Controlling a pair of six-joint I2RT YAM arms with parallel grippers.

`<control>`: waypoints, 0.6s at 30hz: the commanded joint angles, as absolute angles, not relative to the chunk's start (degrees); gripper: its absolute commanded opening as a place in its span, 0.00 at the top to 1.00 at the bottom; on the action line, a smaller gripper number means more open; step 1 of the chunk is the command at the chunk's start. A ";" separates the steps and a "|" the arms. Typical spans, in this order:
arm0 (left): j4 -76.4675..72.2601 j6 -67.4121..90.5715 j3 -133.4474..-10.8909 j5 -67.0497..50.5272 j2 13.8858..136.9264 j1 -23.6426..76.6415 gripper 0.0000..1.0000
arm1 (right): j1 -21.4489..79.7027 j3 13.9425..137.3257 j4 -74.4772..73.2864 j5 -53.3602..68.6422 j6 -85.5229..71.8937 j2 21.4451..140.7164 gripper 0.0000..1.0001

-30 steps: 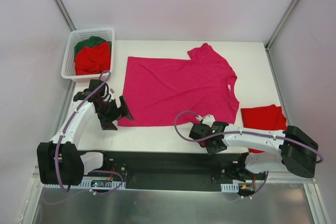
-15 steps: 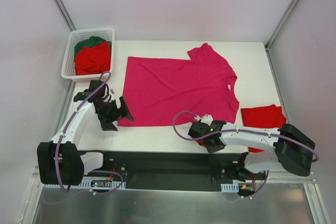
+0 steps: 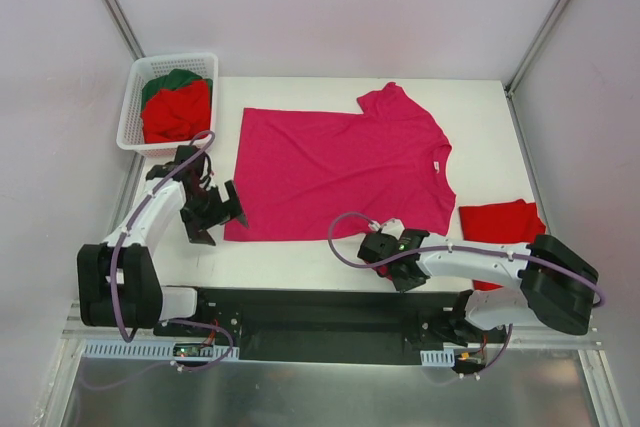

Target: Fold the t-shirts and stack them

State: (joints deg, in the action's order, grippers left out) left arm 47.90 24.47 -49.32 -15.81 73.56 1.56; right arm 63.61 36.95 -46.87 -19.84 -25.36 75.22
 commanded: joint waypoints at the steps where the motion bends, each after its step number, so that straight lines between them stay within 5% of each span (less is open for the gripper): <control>1: 46.94 24.69 -50.28 -14.05 76.55 1.93 0.00 | 63.54 38.50 -47.46 -19.51 -24.96 75.59 0.80; 10: 42.01 23.65 -46.85 -19.33 79.89 -3.33 0.02 | 63.46 38.41 -47.37 -19.42 -24.87 75.59 0.80; 18: 40.43 21.71 -47.46 -19.68 83.05 -4.75 0.21 | 63.54 38.50 -47.37 -19.42 -24.96 75.59 0.80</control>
